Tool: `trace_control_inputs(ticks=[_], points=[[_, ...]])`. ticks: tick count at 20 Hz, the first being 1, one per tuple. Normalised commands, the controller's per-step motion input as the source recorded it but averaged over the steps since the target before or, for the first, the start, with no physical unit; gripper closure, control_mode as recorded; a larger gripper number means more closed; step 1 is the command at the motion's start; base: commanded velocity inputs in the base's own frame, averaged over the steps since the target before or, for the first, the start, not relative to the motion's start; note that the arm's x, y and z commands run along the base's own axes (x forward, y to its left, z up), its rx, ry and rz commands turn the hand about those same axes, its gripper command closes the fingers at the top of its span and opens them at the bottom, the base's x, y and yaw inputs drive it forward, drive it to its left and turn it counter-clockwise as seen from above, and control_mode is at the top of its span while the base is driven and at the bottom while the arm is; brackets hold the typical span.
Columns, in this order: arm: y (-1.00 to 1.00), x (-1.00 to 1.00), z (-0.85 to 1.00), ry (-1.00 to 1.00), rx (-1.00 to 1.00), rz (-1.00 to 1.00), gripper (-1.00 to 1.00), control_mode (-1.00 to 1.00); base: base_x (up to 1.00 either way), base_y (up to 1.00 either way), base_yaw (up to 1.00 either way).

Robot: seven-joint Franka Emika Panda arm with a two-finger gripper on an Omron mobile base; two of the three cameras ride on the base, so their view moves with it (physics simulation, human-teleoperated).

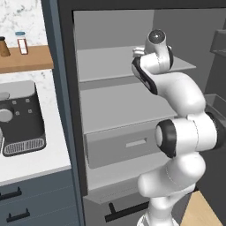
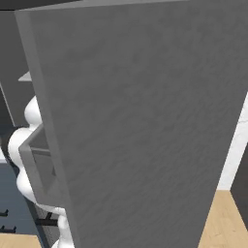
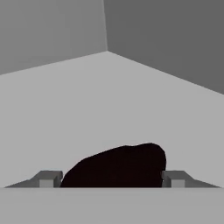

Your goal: Place one avocado and one chicken drumstick in each tupperware on the nearby counter, to pack two identical lunches.

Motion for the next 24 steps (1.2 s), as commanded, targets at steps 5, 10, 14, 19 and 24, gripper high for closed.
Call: trace_control_inputs(ticks=[5, 10, 14, 19, 24], points=[[0.06, -0.77, -0.42, 0.00, 0.00, -0.03, 1.00, -1.00, 0.00, 0.00, 0.00], [0.26, -0.99, -0.06, -0.02, 0.00, 0.00, 1.00, -1.00, 0.00, 0.00, 0.00], [0.23, -0.96, 0.08, -0.09, 0.00, 0.00, 1.00, -1.00, 0.00, 0.00, 0.00], [0.10, -1.00, 0.18, -0.11, 0.00, 0.00, 1.00, -1.00, 0.00, 0.00, 0.00], [0.10, -1.00, 0.02, -0.04, 0.00, 0.00, 1.00, -1.00, 0.00, 0.00, 0.00]])
